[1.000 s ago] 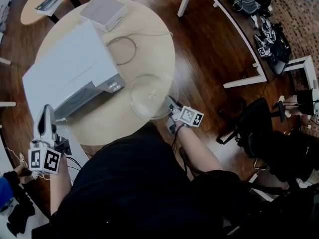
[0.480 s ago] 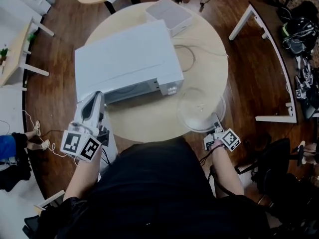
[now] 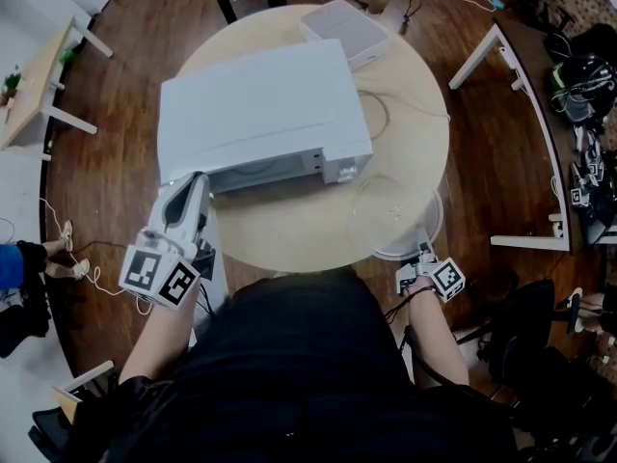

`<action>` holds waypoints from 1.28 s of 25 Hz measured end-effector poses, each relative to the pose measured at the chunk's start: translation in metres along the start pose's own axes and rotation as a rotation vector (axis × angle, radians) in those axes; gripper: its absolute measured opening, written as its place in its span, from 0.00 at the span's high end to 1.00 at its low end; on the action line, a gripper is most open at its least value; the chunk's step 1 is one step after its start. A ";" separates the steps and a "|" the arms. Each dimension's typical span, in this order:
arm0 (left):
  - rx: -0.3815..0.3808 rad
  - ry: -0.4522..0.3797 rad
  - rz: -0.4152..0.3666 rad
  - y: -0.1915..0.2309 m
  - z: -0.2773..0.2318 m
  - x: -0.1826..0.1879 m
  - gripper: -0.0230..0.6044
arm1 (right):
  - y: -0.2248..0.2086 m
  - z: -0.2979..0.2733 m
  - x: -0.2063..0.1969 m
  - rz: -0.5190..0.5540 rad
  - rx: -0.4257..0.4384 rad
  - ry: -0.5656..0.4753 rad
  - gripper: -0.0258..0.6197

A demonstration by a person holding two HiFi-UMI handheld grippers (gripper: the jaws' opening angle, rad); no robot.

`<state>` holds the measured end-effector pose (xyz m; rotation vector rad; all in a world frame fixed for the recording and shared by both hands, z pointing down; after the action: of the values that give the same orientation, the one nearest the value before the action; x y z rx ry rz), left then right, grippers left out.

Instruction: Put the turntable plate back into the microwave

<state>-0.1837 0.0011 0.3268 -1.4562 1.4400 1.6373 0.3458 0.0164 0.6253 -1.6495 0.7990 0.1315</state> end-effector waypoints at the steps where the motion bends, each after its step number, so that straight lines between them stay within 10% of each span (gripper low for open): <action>1: -0.001 -0.001 0.001 0.001 0.000 0.000 0.97 | 0.000 0.001 -0.001 -0.006 -0.007 -0.003 0.92; 32: 0.004 -0.019 0.007 0.014 0.020 0.002 0.97 | 0.011 0.014 -0.014 -0.241 0.046 -0.247 0.91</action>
<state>-0.2042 0.0147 0.3271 -1.4310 1.4387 1.6477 0.3332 0.0348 0.6197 -1.6347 0.4104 0.1427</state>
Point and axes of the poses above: the fingertips, and each gripper's own axes: z backward along the fingers, y to its left, x out of its top, the point moved 10 cm from there along z, backward along the fingers, and after that the axes turned 13 degrees about z, right-handed, at the moved point
